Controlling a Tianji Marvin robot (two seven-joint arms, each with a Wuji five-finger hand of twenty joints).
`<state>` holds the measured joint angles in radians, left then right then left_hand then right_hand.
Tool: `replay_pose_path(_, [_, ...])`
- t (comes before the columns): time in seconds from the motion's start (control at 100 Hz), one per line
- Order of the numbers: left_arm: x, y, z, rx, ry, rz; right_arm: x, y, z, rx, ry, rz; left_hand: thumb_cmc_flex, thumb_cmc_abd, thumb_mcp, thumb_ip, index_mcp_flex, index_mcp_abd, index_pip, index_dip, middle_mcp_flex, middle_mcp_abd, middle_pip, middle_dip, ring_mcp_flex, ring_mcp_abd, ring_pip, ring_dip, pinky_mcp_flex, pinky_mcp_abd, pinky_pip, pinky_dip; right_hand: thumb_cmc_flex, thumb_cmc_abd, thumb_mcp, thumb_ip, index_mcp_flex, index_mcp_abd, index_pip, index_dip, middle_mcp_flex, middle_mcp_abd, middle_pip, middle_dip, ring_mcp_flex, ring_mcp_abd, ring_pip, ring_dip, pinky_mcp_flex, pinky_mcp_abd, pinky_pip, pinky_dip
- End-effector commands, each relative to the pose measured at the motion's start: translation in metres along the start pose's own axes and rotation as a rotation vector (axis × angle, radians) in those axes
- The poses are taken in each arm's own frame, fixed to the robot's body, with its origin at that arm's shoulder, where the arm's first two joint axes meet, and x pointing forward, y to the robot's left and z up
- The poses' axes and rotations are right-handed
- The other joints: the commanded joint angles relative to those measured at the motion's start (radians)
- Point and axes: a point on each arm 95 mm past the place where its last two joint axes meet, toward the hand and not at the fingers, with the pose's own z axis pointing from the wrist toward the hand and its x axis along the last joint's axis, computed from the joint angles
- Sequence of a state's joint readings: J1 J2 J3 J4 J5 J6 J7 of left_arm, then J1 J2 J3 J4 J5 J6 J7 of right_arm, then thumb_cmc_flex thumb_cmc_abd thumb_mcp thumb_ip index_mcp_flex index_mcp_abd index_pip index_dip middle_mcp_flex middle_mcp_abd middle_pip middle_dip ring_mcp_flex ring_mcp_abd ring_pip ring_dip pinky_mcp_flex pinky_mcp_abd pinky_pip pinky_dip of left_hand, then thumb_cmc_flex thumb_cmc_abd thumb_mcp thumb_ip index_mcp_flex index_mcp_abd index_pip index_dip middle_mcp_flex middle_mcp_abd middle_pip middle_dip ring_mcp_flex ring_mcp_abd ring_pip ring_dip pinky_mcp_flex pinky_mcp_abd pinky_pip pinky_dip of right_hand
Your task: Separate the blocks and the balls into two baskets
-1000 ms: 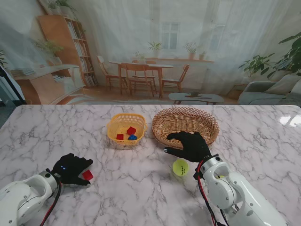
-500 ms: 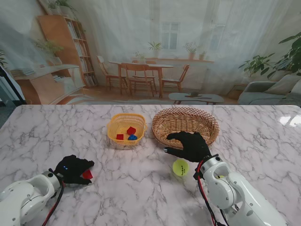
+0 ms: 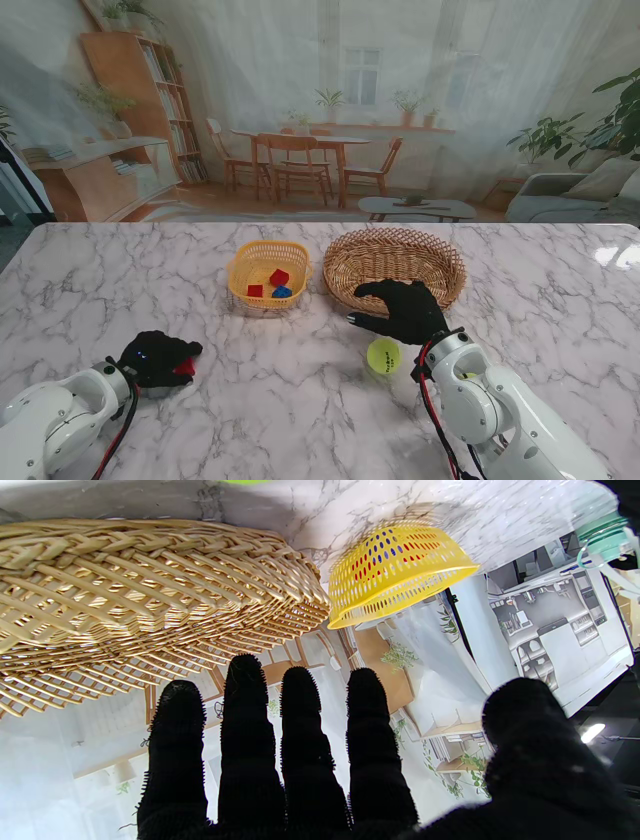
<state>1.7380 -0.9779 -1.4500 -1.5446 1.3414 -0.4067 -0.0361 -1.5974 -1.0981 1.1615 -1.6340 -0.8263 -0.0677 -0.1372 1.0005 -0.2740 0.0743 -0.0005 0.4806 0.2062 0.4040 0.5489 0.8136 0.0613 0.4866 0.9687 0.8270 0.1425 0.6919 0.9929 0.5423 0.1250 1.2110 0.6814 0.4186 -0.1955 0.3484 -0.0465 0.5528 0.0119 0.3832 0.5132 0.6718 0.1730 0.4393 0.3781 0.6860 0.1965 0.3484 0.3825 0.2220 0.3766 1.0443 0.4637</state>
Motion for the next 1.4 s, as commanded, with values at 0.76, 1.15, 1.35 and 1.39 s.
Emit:
replay_pose_path(0.76, [-0.017, -0.029, -0.004, 0.039, 0.017, 0.04, 0.001, -0.001, -0.001, 0.005, -0.005, 0.002, 0.156, -0.052, 0.017, 0.034, 0.027, -0.028, 0.034, 0.003, 0.078, -0.044, -0.071, 0.075, 0.032, 0.0, 0.017, 0.0, 0.026, -0.018, 0.033, -0.017, 0.023, 0.029, -0.01, 0.018, -0.032, 0.013, -0.016, -0.007, -0.02, 0.007, 0.012, 0.001, -0.007, 0.008, -0.012, 0.008, -0.017, 0.019, -0.013, -0.001])
replay_pose_path(1.15, [-0.041, -0.07, 0.016, 0.096, 0.008, 0.036, 0.001, -0.002, 0.001, 0.011, -0.006, 0.004, 0.156, -0.041, 0.013, 0.034, 0.026, -0.03, 0.03, 0.012, 0.078, -0.042, -0.077, 0.078, 0.029, 0.001, 0.015, 0.0, 0.028, -0.017, 0.034, -0.016, 0.023, 0.029, -0.01, 0.018, -0.033, 0.015, -0.017, -0.007, -0.02, 0.007, 0.012, 0.002, -0.007, 0.008, -0.012, 0.008, -0.017, 0.017, -0.013, -0.001])
replay_pose_path(1.35, [-0.056, -0.096, 0.033, 0.134, -0.025, 0.015, 0.001, -0.001, 0.001, 0.011, -0.008, 0.005, 0.158, -0.038, 0.011, 0.034, 0.031, -0.032, 0.03, 0.019, 0.079, -0.041, -0.079, 0.079, 0.028, 0.003, 0.013, -0.001, 0.024, -0.017, 0.032, -0.016, 0.023, 0.029, -0.01, 0.018, -0.033, 0.014, -0.016, -0.007, -0.021, 0.006, 0.012, 0.002, -0.007, 0.007, -0.012, 0.009, -0.017, 0.019, -0.013, -0.001])
replay_pose_path(1.39, [-0.059, -0.1, 0.038, 0.137, -0.032, 0.012, 0.001, -0.001, 0.001, 0.01, -0.008, 0.006, 0.157, -0.037, 0.01, 0.034, 0.031, -0.033, 0.03, 0.02, 0.078, -0.04, -0.079, 0.079, 0.028, 0.004, 0.013, -0.001, 0.023, -0.017, 0.032, -0.016, 0.023, 0.029, -0.01, 0.018, -0.033, 0.015, -0.016, -0.007, -0.021, 0.006, 0.012, 0.002, -0.007, 0.009, -0.012, 0.009, -0.017, 0.018, -0.013, -0.001])
